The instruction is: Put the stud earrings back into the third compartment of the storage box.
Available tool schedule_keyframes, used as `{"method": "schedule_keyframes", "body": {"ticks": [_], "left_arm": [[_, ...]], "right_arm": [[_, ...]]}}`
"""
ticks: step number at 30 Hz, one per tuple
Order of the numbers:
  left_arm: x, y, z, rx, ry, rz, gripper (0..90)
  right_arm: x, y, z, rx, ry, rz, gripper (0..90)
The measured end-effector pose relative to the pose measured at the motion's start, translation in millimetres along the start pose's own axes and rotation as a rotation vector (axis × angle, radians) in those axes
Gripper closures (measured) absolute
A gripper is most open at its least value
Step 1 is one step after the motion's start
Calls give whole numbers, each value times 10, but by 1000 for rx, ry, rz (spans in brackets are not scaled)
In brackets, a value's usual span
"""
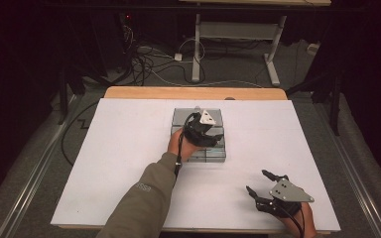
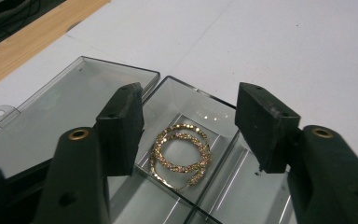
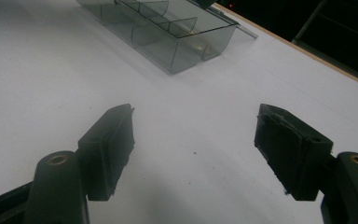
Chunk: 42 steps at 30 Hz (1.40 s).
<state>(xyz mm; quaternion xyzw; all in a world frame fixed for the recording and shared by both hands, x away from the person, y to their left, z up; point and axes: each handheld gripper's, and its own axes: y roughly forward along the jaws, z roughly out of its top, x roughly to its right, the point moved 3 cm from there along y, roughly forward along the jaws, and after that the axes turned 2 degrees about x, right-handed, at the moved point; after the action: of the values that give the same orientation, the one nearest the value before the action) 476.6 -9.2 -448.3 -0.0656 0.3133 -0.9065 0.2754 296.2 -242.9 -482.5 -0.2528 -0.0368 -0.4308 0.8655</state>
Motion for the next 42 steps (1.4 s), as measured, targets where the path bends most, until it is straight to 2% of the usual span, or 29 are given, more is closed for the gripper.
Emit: {"method": "schedule_keyframes", "body": {"ticks": [8, 16, 22, 29, 36, 42], "left_arm": [[8, -132, 21, 6, 29, 17, 367], [29, -276, -10, 21, 68, 52, 318], [39, -425, -58, 62, 99, 79, 250], [84, -569, -116, 83, 138, 108, 226], [145, -724, -176, 114, 166, 109, 221], [228, -831, -264, 123, 192, 108, 212]], "right_arm": [[3, -2, 2, 3, -1, -4, 285], [-2, 4, 1, 1, 2, -4, 285], [-7, 11, -1, -1, 1, -5, 285], [-13, 16, -1, -4, -2, -10, 285], [-12, 13, 0, -4, -2, -12, 285], [-18, 13, 3, 1, -1, -8, 285]]}}
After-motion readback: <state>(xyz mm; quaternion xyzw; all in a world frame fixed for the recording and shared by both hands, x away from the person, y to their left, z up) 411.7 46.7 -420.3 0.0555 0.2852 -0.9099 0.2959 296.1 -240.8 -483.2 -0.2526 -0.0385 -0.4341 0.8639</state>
